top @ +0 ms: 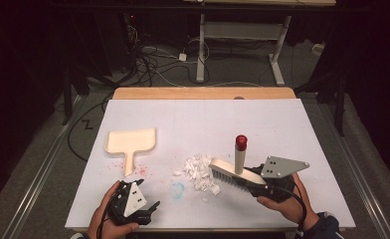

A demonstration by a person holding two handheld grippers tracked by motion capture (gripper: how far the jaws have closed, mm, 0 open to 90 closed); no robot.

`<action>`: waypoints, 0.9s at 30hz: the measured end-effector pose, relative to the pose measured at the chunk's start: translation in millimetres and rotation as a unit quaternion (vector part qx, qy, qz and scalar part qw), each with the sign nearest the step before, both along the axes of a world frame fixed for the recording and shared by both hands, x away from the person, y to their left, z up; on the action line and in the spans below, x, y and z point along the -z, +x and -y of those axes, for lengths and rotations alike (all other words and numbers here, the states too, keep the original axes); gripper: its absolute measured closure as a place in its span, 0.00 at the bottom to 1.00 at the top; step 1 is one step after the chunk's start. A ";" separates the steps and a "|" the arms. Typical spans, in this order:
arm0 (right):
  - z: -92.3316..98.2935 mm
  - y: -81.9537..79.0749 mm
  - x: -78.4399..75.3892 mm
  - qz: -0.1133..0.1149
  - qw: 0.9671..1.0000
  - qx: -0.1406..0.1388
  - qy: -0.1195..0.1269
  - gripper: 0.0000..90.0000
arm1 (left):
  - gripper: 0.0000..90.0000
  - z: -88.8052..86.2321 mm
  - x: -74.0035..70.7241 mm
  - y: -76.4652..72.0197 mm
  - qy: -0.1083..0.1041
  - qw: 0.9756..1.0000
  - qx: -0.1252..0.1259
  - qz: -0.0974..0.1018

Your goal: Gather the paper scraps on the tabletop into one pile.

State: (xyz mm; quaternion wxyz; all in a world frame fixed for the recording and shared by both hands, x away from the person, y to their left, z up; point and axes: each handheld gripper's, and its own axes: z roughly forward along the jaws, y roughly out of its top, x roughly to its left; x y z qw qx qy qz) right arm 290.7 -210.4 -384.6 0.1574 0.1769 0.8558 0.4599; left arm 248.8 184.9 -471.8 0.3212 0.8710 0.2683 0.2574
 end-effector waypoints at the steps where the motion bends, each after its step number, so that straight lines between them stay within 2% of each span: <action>1: -0.2 -2.6 0.1 -0.005 1.000 -0.015 0.002 0.75 | 0.19 0.2 0.1 0.0 0.000 1.000 0.000 0.000; 4: -2.0 -8.9 5.4 -0.018 0.998 -0.055 0.005 0.75 | 0.19 0.2 -0.1 -0.3 0.000 1.000 0.000 0.001; 8: -13.7 -7.4 27.2 -0.044 0.992 -0.119 0.011 0.75 | 0.19 -4.3 -4.5 0.5 -0.004 1.000 -0.013 0.016; 11: -27.2 0.4 44.9 -0.062 0.988 -0.139 0.002 0.75 | 0.19 -14.4 -11.5 1.3 -0.032 0.999 -0.031 0.027; 14: -35.6 9.4 54.3 -0.067 0.987 -0.144 0.013 0.75 | 0.19 -19.0 -13.2 2.6 -0.043 0.998 -0.040 0.027; 17: -41.1 20.6 53.4 -0.043 0.990 -0.133 -0.005 0.75 | 0.19 -16.0 -11.8 2.8 -0.037 0.998 -0.034 0.025; 21: -47.3 42.4 51.5 -0.025 0.993 -0.117 -0.010 0.75 | 0.19 -10.5 -9.7 2.2 -0.035 0.999 -0.027 0.022; 24: -51.2 55.5 52.6 -0.021 0.995 -0.100 -0.004 0.75 | 0.19 -7.2 -8.1 1.5 -0.033 0.999 -0.021 0.018; 27: -53.6 59.7 52.1 -0.023 0.995 -0.095 0.010 0.75 | 0.19 -5.6 -6.7 1.1 -0.029 0.999 -0.016 0.015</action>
